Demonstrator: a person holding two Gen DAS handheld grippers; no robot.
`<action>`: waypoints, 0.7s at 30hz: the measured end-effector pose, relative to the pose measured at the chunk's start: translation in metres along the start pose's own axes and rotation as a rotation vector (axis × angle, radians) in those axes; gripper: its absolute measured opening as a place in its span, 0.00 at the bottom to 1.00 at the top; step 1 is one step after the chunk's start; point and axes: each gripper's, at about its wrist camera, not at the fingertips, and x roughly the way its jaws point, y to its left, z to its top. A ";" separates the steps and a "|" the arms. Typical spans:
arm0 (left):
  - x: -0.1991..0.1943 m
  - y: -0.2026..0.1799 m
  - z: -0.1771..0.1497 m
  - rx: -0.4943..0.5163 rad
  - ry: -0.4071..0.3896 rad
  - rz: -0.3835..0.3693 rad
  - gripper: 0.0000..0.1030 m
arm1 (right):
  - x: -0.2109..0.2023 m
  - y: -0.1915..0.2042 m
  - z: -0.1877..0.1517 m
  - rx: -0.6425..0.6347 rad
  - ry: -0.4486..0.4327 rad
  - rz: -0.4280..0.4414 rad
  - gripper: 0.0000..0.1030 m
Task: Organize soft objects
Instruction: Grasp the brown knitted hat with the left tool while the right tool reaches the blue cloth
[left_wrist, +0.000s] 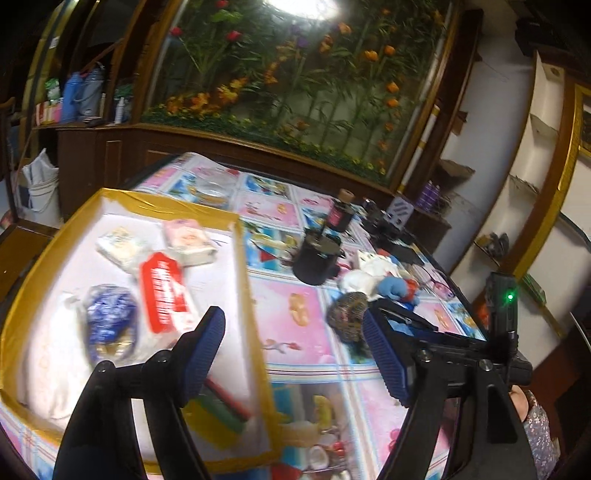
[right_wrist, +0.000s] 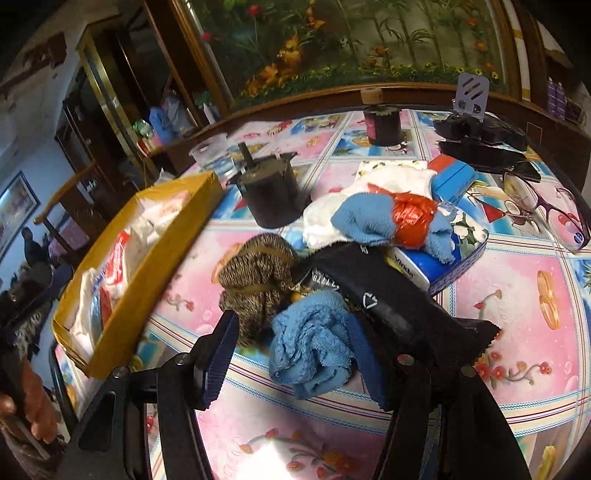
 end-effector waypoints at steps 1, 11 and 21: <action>0.005 -0.005 0.000 0.004 0.014 -0.005 0.74 | 0.002 -0.001 -0.001 0.002 0.008 -0.003 0.43; 0.070 -0.044 0.004 0.001 0.186 -0.060 0.75 | -0.014 -0.014 0.004 0.068 -0.055 0.013 0.31; 0.147 -0.074 -0.002 0.061 0.347 0.026 0.75 | -0.038 -0.041 0.008 0.210 -0.158 -0.005 0.31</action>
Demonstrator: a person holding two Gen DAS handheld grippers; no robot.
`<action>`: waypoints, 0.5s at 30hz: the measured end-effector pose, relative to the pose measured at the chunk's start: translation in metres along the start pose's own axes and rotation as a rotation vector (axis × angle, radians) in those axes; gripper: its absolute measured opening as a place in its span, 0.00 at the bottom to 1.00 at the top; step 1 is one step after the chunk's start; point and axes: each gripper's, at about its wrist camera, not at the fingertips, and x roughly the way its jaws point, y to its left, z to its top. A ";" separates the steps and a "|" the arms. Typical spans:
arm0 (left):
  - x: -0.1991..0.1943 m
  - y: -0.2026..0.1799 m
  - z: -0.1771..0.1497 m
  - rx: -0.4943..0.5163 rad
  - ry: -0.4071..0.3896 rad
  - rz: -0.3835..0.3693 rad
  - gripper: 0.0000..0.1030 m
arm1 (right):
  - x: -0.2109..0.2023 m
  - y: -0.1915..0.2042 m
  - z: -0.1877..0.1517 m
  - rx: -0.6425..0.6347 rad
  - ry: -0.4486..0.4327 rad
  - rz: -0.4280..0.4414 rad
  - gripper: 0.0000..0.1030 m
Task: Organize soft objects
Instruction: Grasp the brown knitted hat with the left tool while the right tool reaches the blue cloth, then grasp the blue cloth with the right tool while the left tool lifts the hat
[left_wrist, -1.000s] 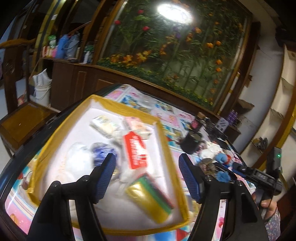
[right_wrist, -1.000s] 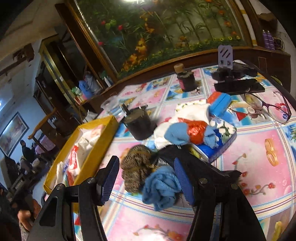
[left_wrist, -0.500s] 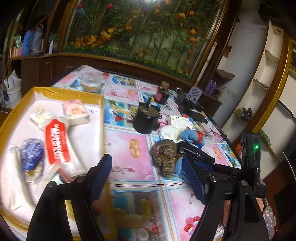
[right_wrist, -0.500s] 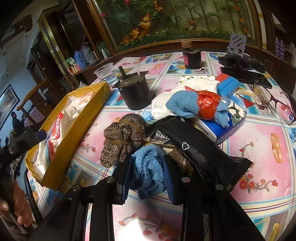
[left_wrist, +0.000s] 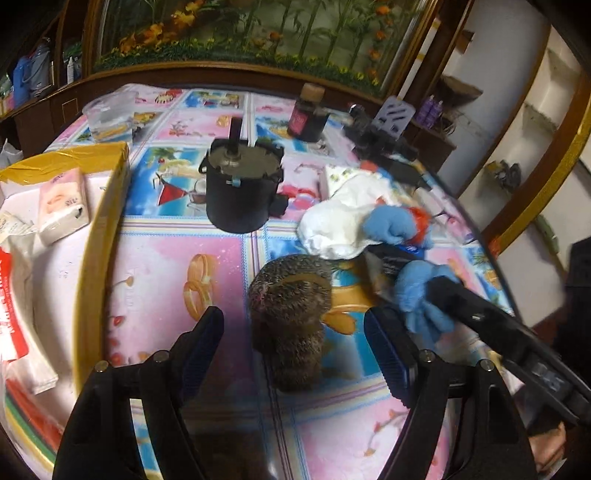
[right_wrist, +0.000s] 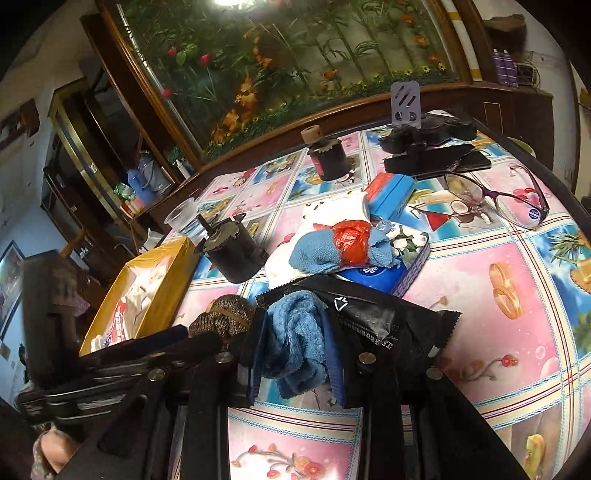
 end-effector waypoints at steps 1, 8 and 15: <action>0.006 0.002 0.000 -0.011 0.010 0.003 0.75 | 0.000 0.001 0.000 -0.002 0.002 -0.001 0.31; 0.013 0.011 -0.004 0.002 -0.034 -0.010 0.48 | 0.004 0.005 -0.001 -0.020 0.015 0.012 0.31; -0.009 0.015 -0.007 0.002 -0.134 0.015 0.48 | -0.001 0.016 -0.004 -0.062 -0.024 0.046 0.31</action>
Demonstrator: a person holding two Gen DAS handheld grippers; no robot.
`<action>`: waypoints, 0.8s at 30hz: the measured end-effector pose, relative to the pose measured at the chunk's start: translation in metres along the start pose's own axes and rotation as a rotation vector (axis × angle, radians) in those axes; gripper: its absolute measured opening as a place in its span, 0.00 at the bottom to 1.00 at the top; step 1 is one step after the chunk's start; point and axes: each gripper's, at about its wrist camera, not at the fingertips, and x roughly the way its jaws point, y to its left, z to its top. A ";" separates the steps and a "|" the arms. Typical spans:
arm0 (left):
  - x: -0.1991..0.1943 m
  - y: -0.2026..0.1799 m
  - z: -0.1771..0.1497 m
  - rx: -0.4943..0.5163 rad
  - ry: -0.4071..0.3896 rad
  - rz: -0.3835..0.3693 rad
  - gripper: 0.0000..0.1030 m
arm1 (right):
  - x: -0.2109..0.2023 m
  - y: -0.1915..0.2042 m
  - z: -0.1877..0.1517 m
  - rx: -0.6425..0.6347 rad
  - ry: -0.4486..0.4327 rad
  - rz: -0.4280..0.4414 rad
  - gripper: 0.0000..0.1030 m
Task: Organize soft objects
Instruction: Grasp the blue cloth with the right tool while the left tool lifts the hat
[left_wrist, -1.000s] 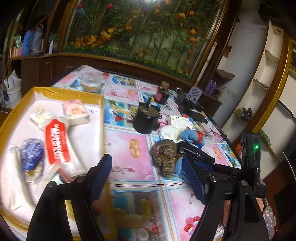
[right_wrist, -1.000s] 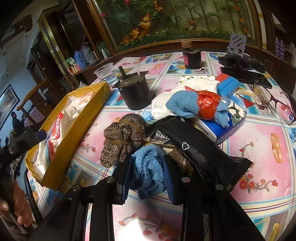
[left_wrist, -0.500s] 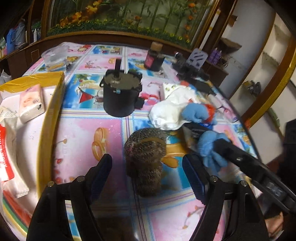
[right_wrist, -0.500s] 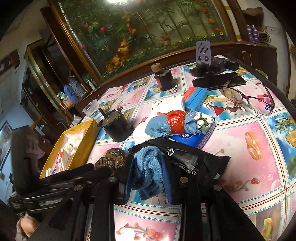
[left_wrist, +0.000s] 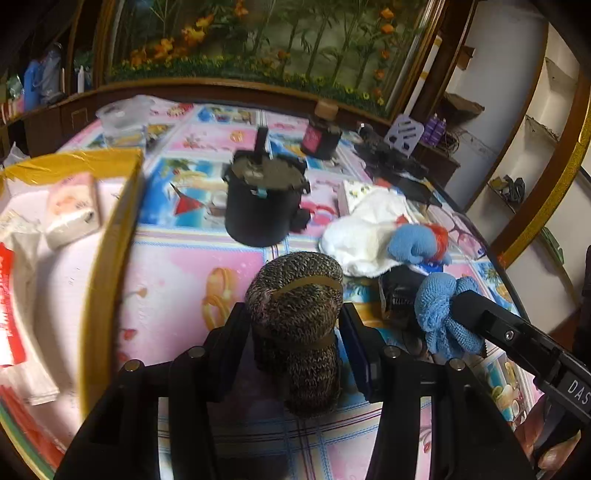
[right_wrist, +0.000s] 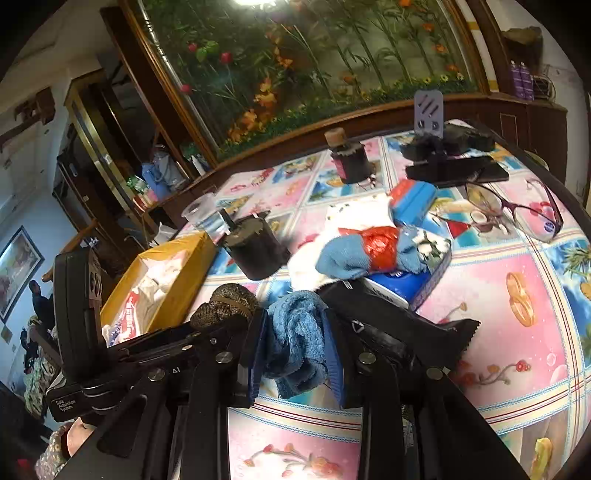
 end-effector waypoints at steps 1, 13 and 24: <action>-0.005 -0.001 0.001 0.008 -0.025 0.015 0.48 | -0.001 0.002 0.000 -0.006 -0.012 0.003 0.31; -0.028 -0.014 0.002 0.094 -0.154 0.103 0.48 | -0.001 0.008 0.000 -0.028 -0.031 0.000 0.31; -0.039 -0.017 0.000 0.126 -0.208 0.132 0.48 | -0.001 0.007 0.000 -0.025 -0.039 -0.008 0.31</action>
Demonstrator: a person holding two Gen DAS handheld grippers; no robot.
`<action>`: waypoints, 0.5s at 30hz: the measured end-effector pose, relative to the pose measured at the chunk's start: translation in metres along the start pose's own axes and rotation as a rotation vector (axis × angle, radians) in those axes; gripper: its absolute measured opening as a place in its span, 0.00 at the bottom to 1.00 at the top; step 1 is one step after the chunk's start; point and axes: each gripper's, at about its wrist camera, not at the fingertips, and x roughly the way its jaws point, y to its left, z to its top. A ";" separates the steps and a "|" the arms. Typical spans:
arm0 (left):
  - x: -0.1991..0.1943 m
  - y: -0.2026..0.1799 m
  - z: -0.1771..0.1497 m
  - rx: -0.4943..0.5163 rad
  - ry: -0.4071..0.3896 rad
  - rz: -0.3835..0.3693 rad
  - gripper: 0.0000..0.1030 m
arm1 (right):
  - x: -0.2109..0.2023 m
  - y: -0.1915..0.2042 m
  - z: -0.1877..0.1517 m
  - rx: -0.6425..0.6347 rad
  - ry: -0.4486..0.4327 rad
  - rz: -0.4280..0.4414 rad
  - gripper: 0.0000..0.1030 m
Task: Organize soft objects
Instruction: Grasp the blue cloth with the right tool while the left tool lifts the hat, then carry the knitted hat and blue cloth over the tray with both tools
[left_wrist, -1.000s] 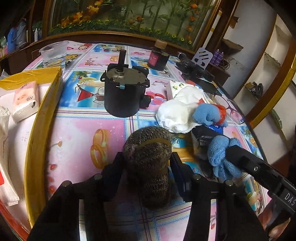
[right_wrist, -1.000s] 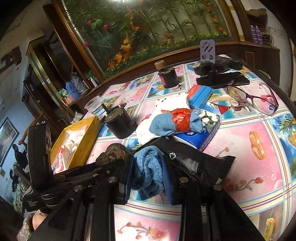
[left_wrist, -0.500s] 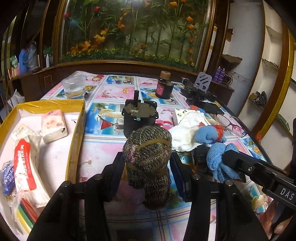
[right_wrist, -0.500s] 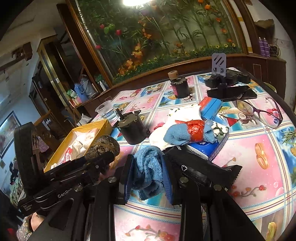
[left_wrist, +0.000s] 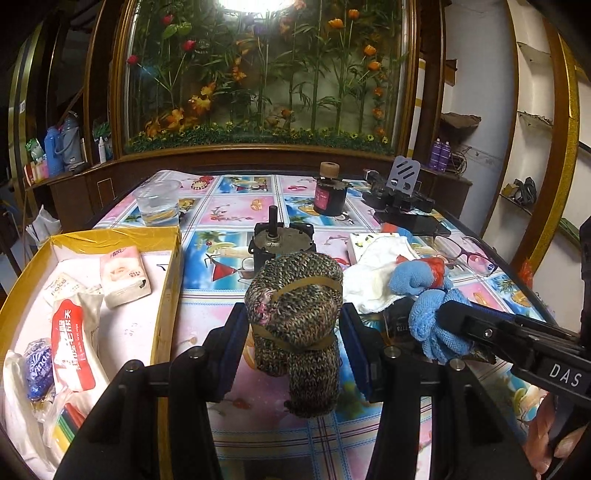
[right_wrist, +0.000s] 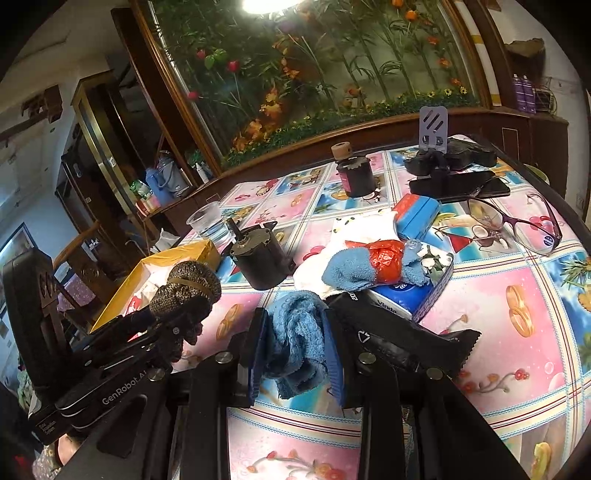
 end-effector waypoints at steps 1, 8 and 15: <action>-0.001 0.000 0.000 0.002 -0.004 0.002 0.48 | 0.000 0.000 0.000 -0.001 -0.001 -0.001 0.31; -0.009 0.000 0.001 0.008 -0.042 0.008 0.48 | 0.000 -0.001 0.001 -0.004 -0.017 -0.013 0.31; -0.021 0.004 0.003 -0.006 -0.089 0.009 0.48 | -0.001 0.004 0.001 -0.029 -0.042 -0.045 0.31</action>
